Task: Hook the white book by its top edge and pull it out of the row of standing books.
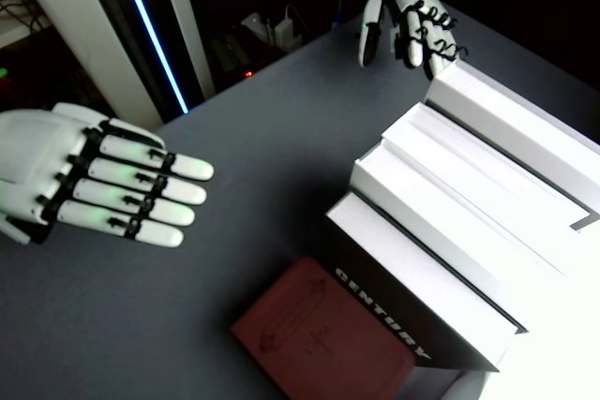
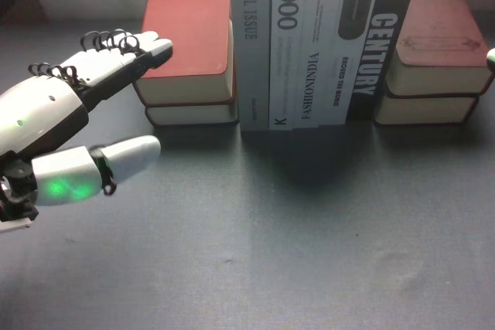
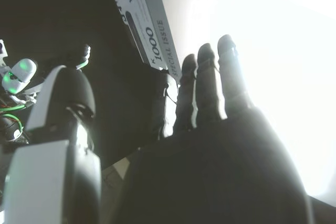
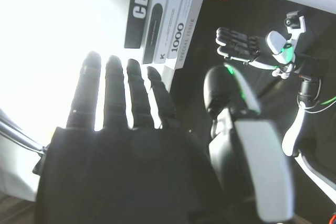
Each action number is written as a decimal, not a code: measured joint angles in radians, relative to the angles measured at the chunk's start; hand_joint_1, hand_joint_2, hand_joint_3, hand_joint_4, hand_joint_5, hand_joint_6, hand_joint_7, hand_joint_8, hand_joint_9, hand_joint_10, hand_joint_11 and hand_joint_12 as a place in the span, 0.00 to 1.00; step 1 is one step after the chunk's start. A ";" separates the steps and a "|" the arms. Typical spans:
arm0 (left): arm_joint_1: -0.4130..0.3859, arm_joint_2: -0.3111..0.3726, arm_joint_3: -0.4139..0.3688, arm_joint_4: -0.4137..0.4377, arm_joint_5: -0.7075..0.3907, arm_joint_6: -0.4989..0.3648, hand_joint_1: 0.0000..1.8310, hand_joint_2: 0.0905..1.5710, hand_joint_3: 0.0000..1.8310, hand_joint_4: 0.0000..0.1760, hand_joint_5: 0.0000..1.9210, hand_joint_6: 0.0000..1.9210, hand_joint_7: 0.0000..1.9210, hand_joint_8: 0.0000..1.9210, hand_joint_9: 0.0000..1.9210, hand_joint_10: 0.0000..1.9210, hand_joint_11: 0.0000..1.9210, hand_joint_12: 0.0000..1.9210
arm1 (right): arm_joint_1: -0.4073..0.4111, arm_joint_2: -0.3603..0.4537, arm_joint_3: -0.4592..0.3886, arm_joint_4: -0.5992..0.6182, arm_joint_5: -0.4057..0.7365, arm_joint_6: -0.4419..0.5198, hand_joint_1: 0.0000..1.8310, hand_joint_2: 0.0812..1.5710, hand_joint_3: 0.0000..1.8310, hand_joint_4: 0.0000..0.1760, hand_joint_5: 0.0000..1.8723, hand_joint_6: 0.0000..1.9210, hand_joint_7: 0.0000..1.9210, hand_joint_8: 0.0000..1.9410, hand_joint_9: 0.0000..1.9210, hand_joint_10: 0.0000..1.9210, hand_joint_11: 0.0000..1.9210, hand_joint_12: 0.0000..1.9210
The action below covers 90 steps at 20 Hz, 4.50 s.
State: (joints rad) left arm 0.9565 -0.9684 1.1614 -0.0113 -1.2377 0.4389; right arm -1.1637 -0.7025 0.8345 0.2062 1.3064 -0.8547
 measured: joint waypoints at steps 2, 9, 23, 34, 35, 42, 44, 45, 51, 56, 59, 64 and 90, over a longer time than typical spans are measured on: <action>-0.001 0.000 0.003 0.002 0.010 0.000 0.10 0.86 0.01 0.11 0.02 0.00 0.00 0.00 0.00 0.00 0.00 0.00 | 0.001 0.000 0.000 0.003 0.000 -0.005 0.35 0.84 0.01 0.00 0.06 0.03 0.01 0.00 0.00 0.00 0.00 0.10; -0.004 0.000 0.003 0.001 0.018 0.000 0.18 0.86 0.00 0.00 0.05 0.01 0.00 0.00 0.00 0.00 0.00 0.00 | 0.069 0.000 0.015 -0.003 0.007 -0.016 0.43 0.85 0.00 0.00 0.07 0.00 0.00 0.00 0.00 0.00 0.00 0.40; 0.010 -0.006 0.016 -0.016 0.021 -0.002 0.18 0.85 0.00 0.30 0.05 0.00 0.00 0.00 0.00 0.00 0.00 0.00 | 0.590 -0.186 0.228 -0.085 -0.299 -0.106 0.19 0.88 0.00 0.05 0.04 0.01 0.00 0.00 0.00 0.00 0.00 1.00; 0.014 -0.014 0.033 -0.030 0.021 -0.003 0.14 0.84 0.00 0.19 0.07 0.00 0.00 0.00 0.00 0.00 0.00 0.00 | 0.721 -0.274 0.278 -0.090 -0.459 -0.198 0.11 0.89 0.00 0.00 0.19 0.04 0.03 0.01 0.00 0.00 0.00 1.00; 0.015 -0.014 0.033 -0.031 0.019 -0.003 0.15 0.84 0.00 0.22 0.07 0.00 0.00 0.00 0.00 0.00 0.00 0.00 | 0.721 -0.274 0.278 -0.092 -0.465 -0.198 0.12 0.89 0.00 0.00 0.21 0.04 0.03 0.00 0.00 0.00 0.00 1.00; 0.031 -0.014 0.032 -0.051 0.006 -0.003 0.13 0.84 0.00 0.36 0.07 0.00 0.00 0.00 0.00 0.00 0.00 0.00 | 0.721 -0.273 0.271 -0.085 -0.457 -0.198 0.12 0.90 0.00 0.00 0.30 0.07 0.02 0.00 0.00 0.00 0.00 1.00; 0.040 -0.014 0.024 -0.063 0.005 -0.003 0.13 0.84 0.00 0.29 0.07 0.00 0.00 0.00 0.00 0.00 0.00 0.00 | 0.707 -0.264 0.248 -0.080 -0.440 -0.198 0.14 0.89 0.00 0.00 0.28 0.17 0.03 0.00 0.00 0.00 0.00 1.00; 0.040 -0.014 0.020 -0.056 0.002 -0.003 0.17 0.84 0.00 0.57 0.06 0.00 0.00 0.00 0.00 0.00 0.00 0.00 | 0.667 -0.245 0.217 -0.082 -0.394 -0.197 0.11 0.89 0.00 0.00 0.26 0.19 0.04 0.00 0.00 0.00 0.00 1.00; 0.047 -0.010 0.011 -0.082 -0.024 -0.002 0.20 0.83 0.00 0.47 0.07 0.00 0.00 0.00 0.00 0.00 0.00 0.00 | 0.486 -0.175 0.136 -0.148 -0.203 -0.071 0.09 0.88 0.00 0.00 0.26 0.11 0.03 0.00 0.00 0.00 0.00 0.64; 0.049 -0.006 0.010 -0.086 -0.036 -0.002 0.22 0.83 0.00 0.55 0.07 0.00 0.00 0.00 0.00 0.00 0.00 0.00 | 0.302 -0.149 0.070 -0.175 -0.053 0.023 0.07 0.91 0.00 0.00 0.27 0.06 0.05 0.01 0.00 0.00 0.01 0.00; 0.062 -0.005 0.009 -0.093 -0.040 -0.002 0.22 0.84 0.00 0.61 0.07 0.00 0.00 0.00 0.00 0.00 0.00 0.00 | 0.201 -0.140 0.043 -0.172 0.015 0.073 0.05 0.91 0.00 0.00 0.27 0.11 0.08 0.00 0.01 0.00 0.00 0.10; 0.062 -0.005 0.008 -0.101 -0.043 -0.001 0.25 0.84 0.00 0.46 0.07 0.00 0.00 0.00 0.00 0.00 0.00 0.00 | 0.019 -0.135 0.008 -0.183 0.080 0.172 0.14 0.89 0.00 0.00 0.24 0.28 0.23 0.01 0.15 0.24 0.00 0.81; 0.076 0.002 -0.012 -0.129 -0.078 0.010 0.19 0.84 0.00 0.00 0.00 0.00 0.00 0.00 0.00 0.00 0.00 0.00 | -0.128 -0.037 -0.035 0.068 0.229 0.102 0.09 0.93 0.00 0.00 0.00 0.19 0.00 0.01 0.00 0.01 0.00 0.38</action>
State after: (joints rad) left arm 1.0325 -0.9665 1.1496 -0.1398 -1.3159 0.4484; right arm -1.2915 -0.7399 0.7994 0.2737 1.5356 -0.7525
